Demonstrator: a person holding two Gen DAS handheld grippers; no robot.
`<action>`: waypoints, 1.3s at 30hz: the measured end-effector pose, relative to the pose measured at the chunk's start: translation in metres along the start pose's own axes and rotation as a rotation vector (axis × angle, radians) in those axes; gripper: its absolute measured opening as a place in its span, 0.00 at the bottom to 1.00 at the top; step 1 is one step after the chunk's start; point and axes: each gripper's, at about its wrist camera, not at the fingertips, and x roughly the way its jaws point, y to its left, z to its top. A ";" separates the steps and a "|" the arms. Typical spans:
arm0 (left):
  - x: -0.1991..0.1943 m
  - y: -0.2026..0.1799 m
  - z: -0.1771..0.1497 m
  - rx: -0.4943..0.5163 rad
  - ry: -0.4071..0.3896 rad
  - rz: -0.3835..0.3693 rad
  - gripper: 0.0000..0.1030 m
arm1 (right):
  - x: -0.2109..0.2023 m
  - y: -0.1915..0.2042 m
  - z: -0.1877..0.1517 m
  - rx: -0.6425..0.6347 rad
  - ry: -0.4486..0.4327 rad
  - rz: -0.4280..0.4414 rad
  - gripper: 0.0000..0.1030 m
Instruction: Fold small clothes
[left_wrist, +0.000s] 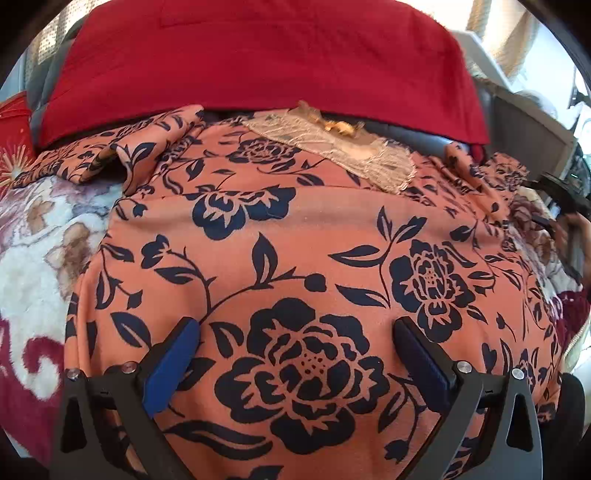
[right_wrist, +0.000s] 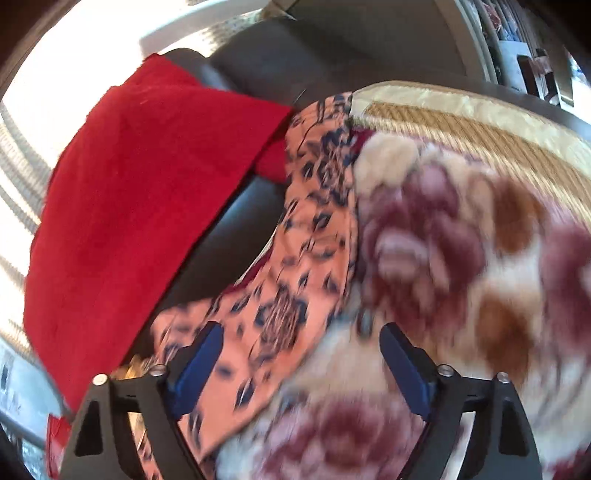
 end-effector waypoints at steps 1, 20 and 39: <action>0.000 0.002 -0.001 0.006 -0.007 -0.019 1.00 | 0.007 0.003 0.009 -0.003 -0.010 -0.014 0.83; 0.005 0.008 -0.002 0.027 -0.097 -0.082 1.00 | 0.053 0.099 0.086 -0.250 -0.101 -0.325 0.04; -0.006 0.010 0.001 0.021 -0.033 -0.078 1.00 | 0.042 0.406 -0.227 -0.661 0.300 0.248 0.87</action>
